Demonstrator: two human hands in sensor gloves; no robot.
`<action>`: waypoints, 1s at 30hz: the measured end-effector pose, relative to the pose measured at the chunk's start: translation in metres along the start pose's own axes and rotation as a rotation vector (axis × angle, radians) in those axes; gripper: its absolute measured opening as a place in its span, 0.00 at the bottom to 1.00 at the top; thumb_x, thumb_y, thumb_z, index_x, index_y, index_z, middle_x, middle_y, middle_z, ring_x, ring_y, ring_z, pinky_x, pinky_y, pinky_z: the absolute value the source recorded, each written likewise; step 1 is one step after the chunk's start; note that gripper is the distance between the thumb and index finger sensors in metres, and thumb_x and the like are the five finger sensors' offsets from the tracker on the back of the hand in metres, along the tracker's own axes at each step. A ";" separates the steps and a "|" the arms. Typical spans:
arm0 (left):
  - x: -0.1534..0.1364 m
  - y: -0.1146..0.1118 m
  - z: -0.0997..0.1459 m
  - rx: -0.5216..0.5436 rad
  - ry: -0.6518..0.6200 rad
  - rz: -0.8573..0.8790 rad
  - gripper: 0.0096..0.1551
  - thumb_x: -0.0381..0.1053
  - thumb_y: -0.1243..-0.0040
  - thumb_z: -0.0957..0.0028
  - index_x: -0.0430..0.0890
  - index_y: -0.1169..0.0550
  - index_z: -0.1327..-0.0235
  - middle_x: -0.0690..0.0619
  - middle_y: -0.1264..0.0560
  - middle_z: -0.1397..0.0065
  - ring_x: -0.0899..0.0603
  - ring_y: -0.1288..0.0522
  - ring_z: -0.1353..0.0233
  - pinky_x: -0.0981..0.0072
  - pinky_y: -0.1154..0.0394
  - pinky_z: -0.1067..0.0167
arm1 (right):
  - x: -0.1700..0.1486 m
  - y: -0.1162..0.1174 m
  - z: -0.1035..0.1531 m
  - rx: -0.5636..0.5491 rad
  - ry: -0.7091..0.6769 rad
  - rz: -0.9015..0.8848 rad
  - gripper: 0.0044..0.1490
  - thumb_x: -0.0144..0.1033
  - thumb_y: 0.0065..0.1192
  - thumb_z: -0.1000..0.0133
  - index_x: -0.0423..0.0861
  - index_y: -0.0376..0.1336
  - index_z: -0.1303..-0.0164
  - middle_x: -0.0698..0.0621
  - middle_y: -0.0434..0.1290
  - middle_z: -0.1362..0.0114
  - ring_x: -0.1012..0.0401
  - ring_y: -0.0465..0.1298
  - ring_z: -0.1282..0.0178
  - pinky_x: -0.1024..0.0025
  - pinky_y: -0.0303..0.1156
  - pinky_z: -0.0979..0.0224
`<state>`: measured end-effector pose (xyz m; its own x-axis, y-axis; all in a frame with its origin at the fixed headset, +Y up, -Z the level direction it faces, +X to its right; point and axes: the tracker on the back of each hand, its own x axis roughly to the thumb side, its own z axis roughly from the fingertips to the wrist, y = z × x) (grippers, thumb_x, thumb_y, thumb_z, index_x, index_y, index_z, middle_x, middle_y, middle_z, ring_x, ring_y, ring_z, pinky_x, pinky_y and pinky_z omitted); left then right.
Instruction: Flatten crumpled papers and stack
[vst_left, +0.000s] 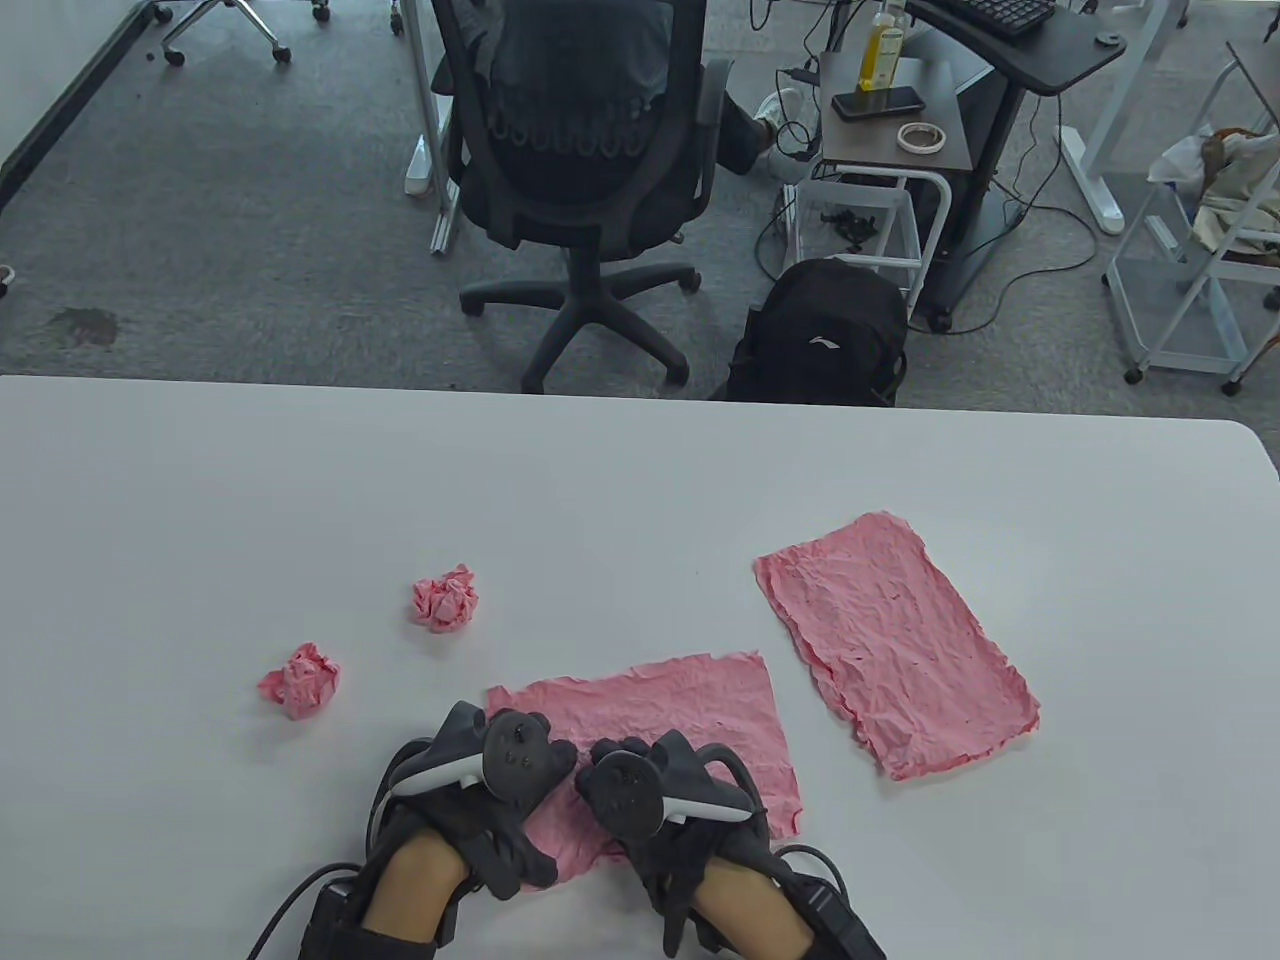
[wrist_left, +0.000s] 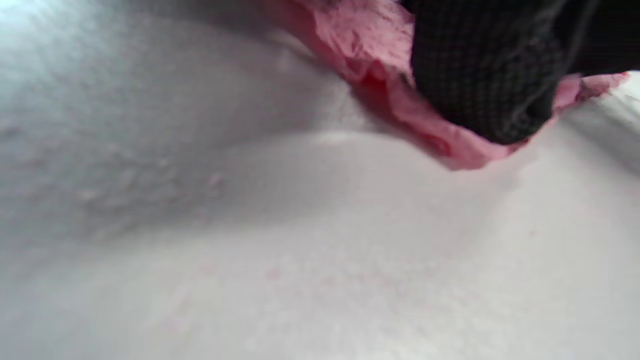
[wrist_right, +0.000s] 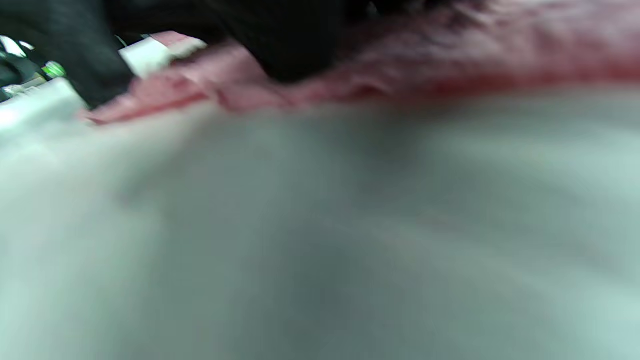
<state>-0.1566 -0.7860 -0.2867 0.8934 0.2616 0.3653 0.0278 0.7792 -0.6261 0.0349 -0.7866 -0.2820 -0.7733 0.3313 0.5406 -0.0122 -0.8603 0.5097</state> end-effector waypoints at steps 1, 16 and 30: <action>0.000 0.000 0.000 -0.001 0.003 0.010 0.66 0.69 0.28 0.61 0.56 0.54 0.18 0.48 0.67 0.18 0.34 0.69 0.16 0.32 0.63 0.25 | -0.009 -0.002 0.003 -0.046 0.026 -0.056 0.41 0.22 0.57 0.48 0.39 0.46 0.25 0.38 0.39 0.18 0.38 0.40 0.21 0.44 0.47 0.27; 0.001 0.001 0.000 -0.010 -0.002 0.005 0.66 0.67 0.27 0.61 0.55 0.53 0.18 0.48 0.66 0.19 0.34 0.69 0.16 0.31 0.62 0.26 | -0.071 -0.024 0.052 -0.093 0.466 -0.113 0.43 0.19 0.62 0.50 0.34 0.47 0.27 0.31 0.42 0.20 0.30 0.45 0.24 0.36 0.51 0.29; 0.003 0.000 0.000 -0.022 -0.007 0.001 0.66 0.66 0.26 0.62 0.55 0.53 0.19 0.49 0.66 0.19 0.35 0.69 0.16 0.32 0.62 0.26 | -0.058 -0.019 0.000 -0.120 0.283 -0.147 0.38 0.32 0.54 0.44 0.56 0.48 0.24 0.43 0.38 0.16 0.41 0.38 0.20 0.42 0.42 0.25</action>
<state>-0.1538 -0.7853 -0.2857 0.8900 0.2669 0.3696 0.0368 0.7660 -0.6417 0.0804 -0.7891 -0.3232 -0.9028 0.3489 0.2515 -0.1980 -0.8562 0.4771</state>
